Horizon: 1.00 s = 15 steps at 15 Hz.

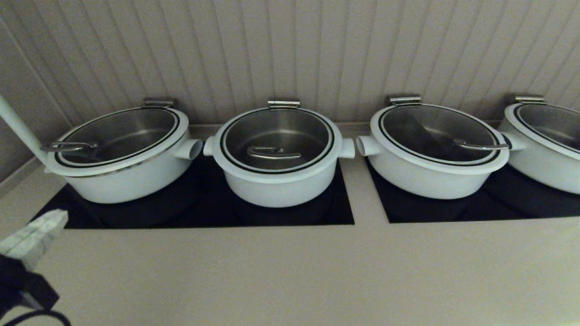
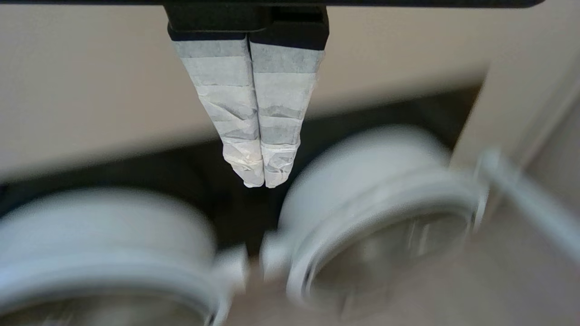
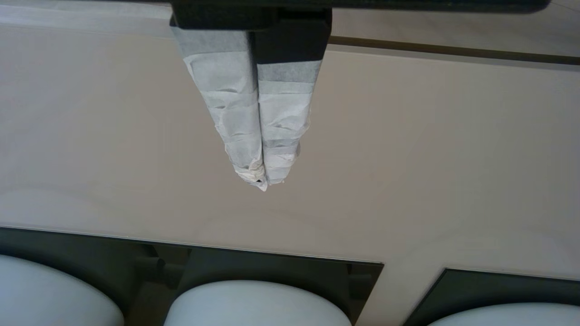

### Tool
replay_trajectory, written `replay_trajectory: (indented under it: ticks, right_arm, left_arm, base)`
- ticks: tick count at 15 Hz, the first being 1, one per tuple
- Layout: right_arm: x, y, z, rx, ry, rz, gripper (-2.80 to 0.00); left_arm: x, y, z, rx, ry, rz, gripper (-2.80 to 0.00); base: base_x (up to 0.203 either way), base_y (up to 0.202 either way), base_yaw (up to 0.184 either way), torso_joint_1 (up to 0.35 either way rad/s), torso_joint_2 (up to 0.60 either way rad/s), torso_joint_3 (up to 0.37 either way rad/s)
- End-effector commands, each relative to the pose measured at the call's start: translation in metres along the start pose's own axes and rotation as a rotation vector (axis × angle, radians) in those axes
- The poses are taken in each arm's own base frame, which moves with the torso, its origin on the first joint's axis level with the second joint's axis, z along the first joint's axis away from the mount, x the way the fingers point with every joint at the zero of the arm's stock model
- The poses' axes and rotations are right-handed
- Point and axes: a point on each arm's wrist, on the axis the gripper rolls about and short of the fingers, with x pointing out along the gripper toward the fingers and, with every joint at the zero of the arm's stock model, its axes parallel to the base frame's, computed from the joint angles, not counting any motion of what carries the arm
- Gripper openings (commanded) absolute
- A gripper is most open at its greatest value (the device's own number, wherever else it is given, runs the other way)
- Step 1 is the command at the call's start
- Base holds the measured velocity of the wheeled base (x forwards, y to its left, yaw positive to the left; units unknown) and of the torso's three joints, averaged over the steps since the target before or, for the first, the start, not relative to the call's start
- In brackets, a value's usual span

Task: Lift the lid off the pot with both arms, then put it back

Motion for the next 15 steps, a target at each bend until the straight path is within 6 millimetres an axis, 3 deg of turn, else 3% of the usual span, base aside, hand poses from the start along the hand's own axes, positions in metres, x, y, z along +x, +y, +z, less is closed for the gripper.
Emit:
replay_trajectory:
  ticks: [1, 4, 6, 12, 15]
  right_arm:
    - [0.000, 0.000, 0.000, -0.001, 0.001, 0.001, -2.80]
    - [0.000, 0.000, 0.000, -0.001, 0.001, 0.001, -2.80]
    - [0.000, 0.000, 0.000, -0.001, 0.001, 0.001, -2.80]
    - [0.000, 0.000, 0.000, -0.001, 0.001, 0.001, -2.80]
    - [0.000, 0.000, 0.000, -0.001, 0.002, 0.001, -2.80]
  left_arm:
    - [-0.053, 0.003, -0.025, -0.013, -0.032, 0.051, -2.80]
    - [-0.088, -0.005, -0.059, 0.004, 0.011, 0.056, -2.80]
    - [-0.101, -0.011, -0.075, 0.011, 0.023, 0.020, -2.80]
    - [-0.103, -0.016, -0.086, -0.034, 0.054, -0.036, -2.80]
    - [-0.103, -0.016, -0.086, -0.176, 0.062, -0.018, -2.80]
  base:
    - [0.000, 0.000, 0.000, 0.000, 0.00, 0.000]
    - [0.000, 0.000, 0.000, 0.000, 0.00, 0.000]
    - [0.000, 0.000, 0.000, 0.000, 0.00, 0.000]
    - [0.000, 0.000, 0.000, 0.000, 0.00, 0.000]
    - [0.000, 0.000, 0.000, 0.000, 0.00, 0.000]
